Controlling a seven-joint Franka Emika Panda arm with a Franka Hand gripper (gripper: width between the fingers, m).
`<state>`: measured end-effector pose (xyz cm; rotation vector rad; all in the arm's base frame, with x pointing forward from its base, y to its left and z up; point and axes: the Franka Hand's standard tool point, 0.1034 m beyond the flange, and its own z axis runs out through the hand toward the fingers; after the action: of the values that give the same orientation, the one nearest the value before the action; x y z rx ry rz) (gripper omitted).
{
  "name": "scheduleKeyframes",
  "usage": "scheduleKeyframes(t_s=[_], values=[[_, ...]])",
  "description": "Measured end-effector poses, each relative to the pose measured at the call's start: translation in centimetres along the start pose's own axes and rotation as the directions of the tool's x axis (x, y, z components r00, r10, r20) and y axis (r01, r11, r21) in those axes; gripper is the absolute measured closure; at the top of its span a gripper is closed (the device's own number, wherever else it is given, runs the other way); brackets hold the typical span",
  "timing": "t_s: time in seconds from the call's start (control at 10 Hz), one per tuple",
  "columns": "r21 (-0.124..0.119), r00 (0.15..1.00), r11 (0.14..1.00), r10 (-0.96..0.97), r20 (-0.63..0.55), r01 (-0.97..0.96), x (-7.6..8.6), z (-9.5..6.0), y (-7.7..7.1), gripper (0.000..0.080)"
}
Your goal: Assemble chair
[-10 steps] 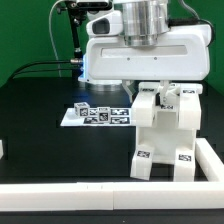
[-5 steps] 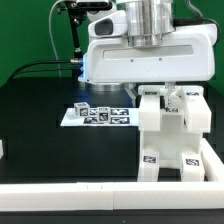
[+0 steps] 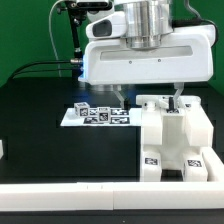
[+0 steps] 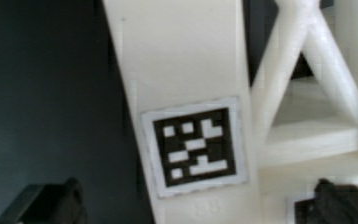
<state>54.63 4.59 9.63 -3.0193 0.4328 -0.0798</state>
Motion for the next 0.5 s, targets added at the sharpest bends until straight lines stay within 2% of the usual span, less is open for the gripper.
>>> scheduleKeyframes(t_s=[0.3,0.5], values=[[0.003,0.999,0.999,-0.040,0.027,0.040,-0.5,-3.1,1.2,0.0151],[0.004,0.999,0.999,-0.039,0.032,0.039,-2.0,-5.4,2.2,0.0151]])
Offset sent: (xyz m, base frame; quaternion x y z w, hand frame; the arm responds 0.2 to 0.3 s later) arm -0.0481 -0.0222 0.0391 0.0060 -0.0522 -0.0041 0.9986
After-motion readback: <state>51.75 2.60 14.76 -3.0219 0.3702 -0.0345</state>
